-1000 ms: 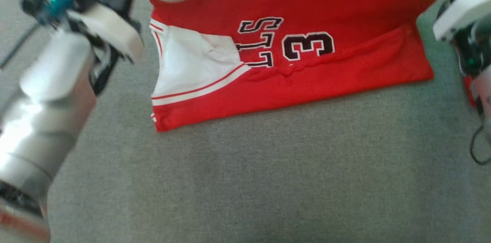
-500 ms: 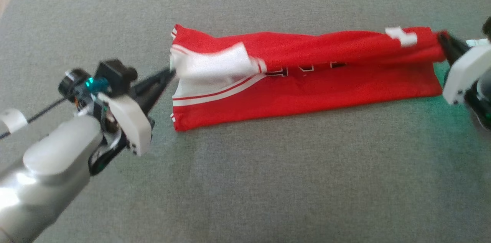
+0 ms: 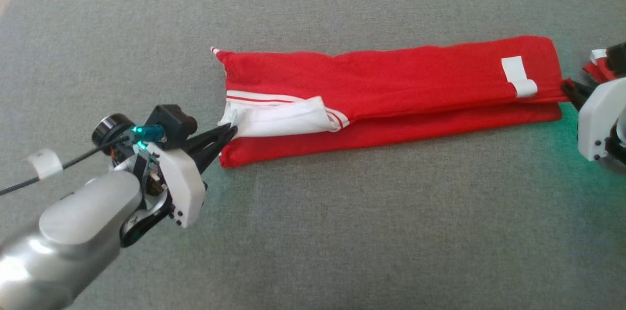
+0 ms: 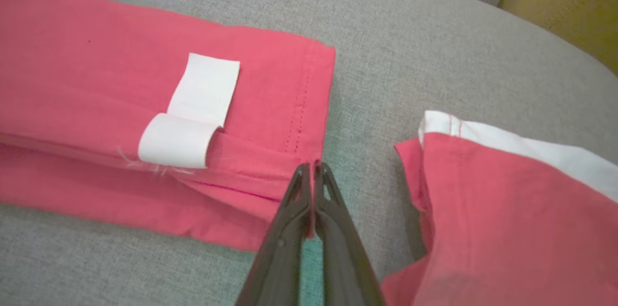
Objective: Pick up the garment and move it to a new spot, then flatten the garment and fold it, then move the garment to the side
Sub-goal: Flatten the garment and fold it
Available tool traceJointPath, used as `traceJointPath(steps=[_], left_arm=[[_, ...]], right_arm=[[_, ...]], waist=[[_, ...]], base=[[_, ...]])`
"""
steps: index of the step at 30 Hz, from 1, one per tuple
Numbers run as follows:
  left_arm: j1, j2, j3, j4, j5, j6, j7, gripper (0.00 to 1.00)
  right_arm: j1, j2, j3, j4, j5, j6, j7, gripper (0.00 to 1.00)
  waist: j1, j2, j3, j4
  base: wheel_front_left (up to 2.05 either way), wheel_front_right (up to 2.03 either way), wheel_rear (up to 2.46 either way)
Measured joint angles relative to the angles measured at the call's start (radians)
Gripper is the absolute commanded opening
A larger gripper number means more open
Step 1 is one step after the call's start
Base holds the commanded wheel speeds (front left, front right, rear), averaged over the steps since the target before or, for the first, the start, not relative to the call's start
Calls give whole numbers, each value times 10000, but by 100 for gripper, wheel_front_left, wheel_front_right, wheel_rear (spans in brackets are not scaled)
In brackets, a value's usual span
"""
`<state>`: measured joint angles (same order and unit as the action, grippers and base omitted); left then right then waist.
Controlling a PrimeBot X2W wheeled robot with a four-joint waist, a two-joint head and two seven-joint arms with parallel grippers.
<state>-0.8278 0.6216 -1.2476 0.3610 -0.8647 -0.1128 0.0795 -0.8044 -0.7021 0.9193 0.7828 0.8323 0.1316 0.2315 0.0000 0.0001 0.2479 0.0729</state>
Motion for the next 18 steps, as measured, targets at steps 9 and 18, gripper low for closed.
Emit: traceJointPath(steps=[9, 18], left_arm=[[242, -150, -109, 353, -69, 493, 119, 100], [361, -499, 953, 497, -491, 1632, -1321, 100]], right_arm=[[-3, -23, 305, -33, 828, 0, 430, 100], [-456, 52, -1386, 257, 1781, 0, -1298, 100]], waist=[[1, 0, -71, -140], [0, 0, -496, -239]], base=[[0, 0, 0], [0, 0, 0]])
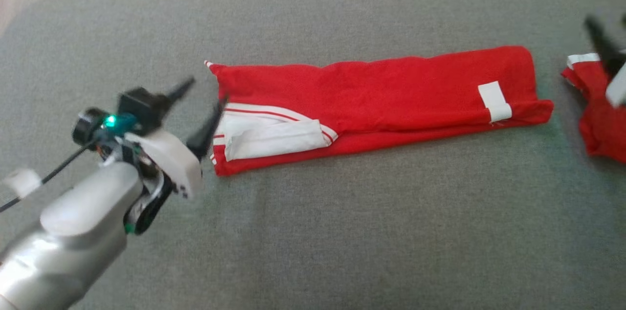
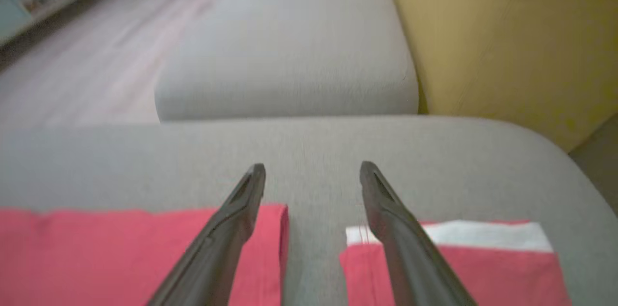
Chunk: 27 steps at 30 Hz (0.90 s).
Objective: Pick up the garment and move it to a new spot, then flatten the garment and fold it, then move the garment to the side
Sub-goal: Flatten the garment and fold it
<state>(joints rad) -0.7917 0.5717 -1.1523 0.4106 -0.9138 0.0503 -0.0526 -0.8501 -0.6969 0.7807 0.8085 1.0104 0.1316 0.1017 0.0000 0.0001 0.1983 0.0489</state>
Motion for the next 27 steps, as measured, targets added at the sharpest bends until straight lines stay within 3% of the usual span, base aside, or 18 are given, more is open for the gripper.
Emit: traceJointPath(steps=[4, 8, 12, 16, 22, 27], left_arm=[[15, -217, 1116, -215, -36, 897, -1689, 100], [459, -681, 2702, -642, -148, 1607, -1996, 100], [1770, -1342, 4938, -1760, 955, 1969, -2029, 100], [3489, -2314, 6554, -2383, 2025, 1879, -2040, 100], [5378, -3538, 8322, -2399, 3436, 1156, -2040, 100], [6382, -4391, 9363, -2155, 4468, 449, -2040, 100]], right_arm=[[-247, 387, -617, -82, -134, -2, -1300, 100], [-172, 1206, -1149, -414, -665, 0, -2694, 100], [232, 2311, -2155, -1034, -1066, -2, -3429, 100], [1545, 3390, -3511, -1871, -2034, -2, -3526, 100], [4334, 5106, -6303, -3779, -4966, -2, -3572, 100], [6396, 6238, -7206, -4566, -6493, -2, -3570, 100]], waist=[[-1, 0, -229, -99], [0, 0, -412, -201], [0, 0, -547, -320], [0, 0, -666, -415], [-1, 0, -883, -388], [-1, 0, -1034, -325]], base=[[0, 0, 0], [0, 0, 0], [0, 0, 0], [0, 0, 0], [0, 0, 0], [0, 0, 0]])
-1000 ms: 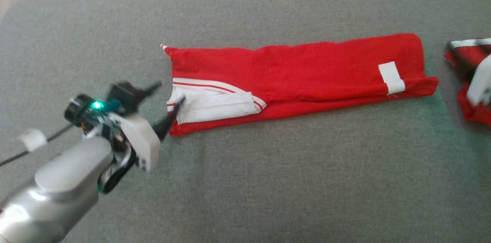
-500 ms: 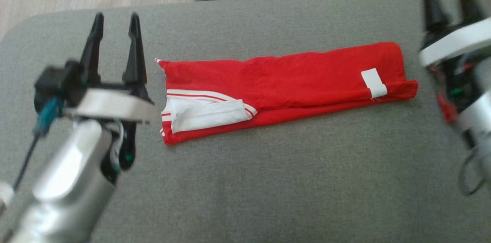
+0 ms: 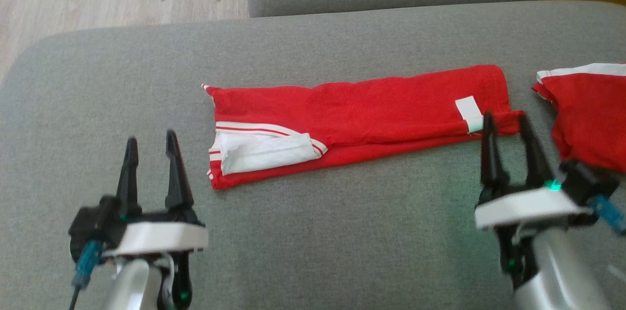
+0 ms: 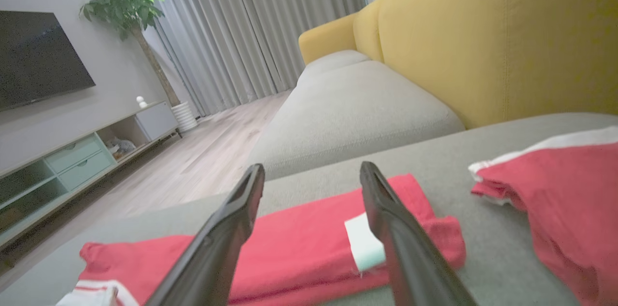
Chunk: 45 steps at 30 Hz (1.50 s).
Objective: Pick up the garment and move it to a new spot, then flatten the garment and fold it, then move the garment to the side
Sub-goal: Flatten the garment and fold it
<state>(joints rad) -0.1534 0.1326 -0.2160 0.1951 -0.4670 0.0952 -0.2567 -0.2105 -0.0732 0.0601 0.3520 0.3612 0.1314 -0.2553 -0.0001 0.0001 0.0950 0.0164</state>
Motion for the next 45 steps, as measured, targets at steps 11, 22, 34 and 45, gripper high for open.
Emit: traceJointPath(steps=[11, 22, 34, 45], left_arm=[[411, -706, 1273, 504, 1162, -1342, 2, 100], [-569, -859, 1220, 775, 1499, -1789, 0, 100], [-711, -895, 548, 913, 1363, -1854, 2, 100], [-784, -895, 616, 934, 1371, -1929, 2, 100]], right_arm=[[551, 176, -130, -153, -366, 0, 0, 100], [-1637, 180, -2495, 1615, -2125, 0, 280, 100], [-3011, 194, -4650, 4949, -3626, 0, 1074, 100], [-3553, 238, -4707, 5789, -4136, 2, 642, 0]], waist=[[0, 0, 159, 157], [4, 0, 1210, 538], [2, 0, 1660, 891], [1, 0, 1438, 620]], base=[[0, 0, 0], [0, 0, 0], [0, 0, 0], [0, 0, 0]])
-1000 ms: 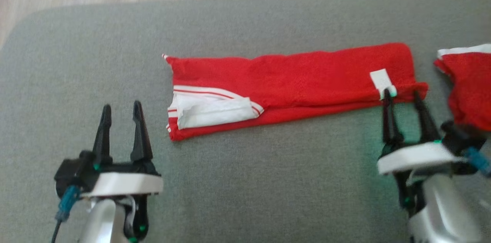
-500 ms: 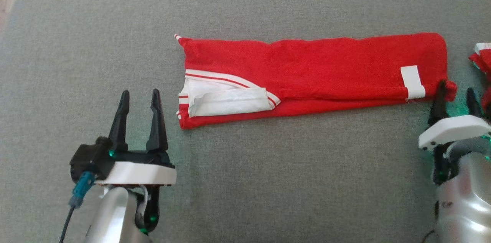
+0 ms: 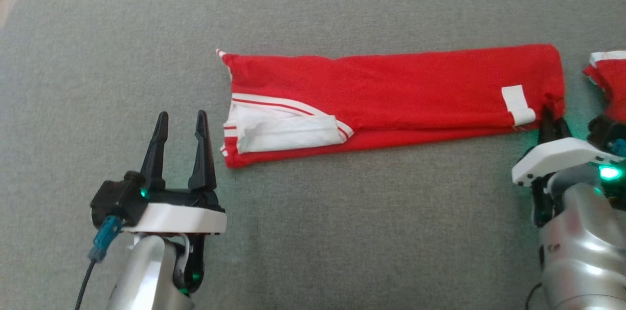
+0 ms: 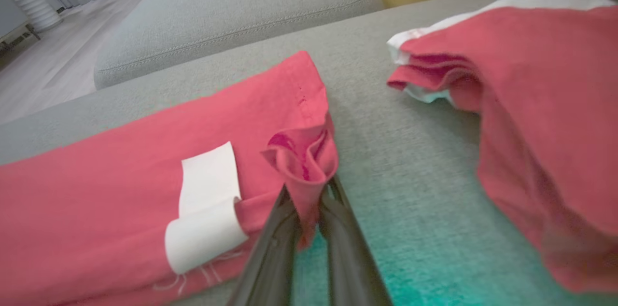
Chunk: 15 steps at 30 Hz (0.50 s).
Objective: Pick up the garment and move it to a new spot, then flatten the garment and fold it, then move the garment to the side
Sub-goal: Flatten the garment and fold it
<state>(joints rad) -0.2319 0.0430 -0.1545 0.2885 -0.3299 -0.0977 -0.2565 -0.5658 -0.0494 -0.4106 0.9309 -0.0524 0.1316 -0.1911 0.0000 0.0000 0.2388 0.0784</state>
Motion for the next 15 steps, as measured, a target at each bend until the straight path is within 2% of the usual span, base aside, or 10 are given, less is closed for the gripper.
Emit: traceJointPath(steps=[10, 15], left_arm=[[115, -2, 115, -2, -4, -27, 0, 100], [296, 0, 94, 50, -4, -48, 0, 100]], right_arm=[[75, -606, -1081, -1613, -255, -2, -73, 0], [297, -435, -558, -2610, 119, -2, 132, 0]], waist=[[-1, 0, -651, -375], [-1, 0, -993, -460]], base=[[0, 0, 0], [0, 0, 0]])
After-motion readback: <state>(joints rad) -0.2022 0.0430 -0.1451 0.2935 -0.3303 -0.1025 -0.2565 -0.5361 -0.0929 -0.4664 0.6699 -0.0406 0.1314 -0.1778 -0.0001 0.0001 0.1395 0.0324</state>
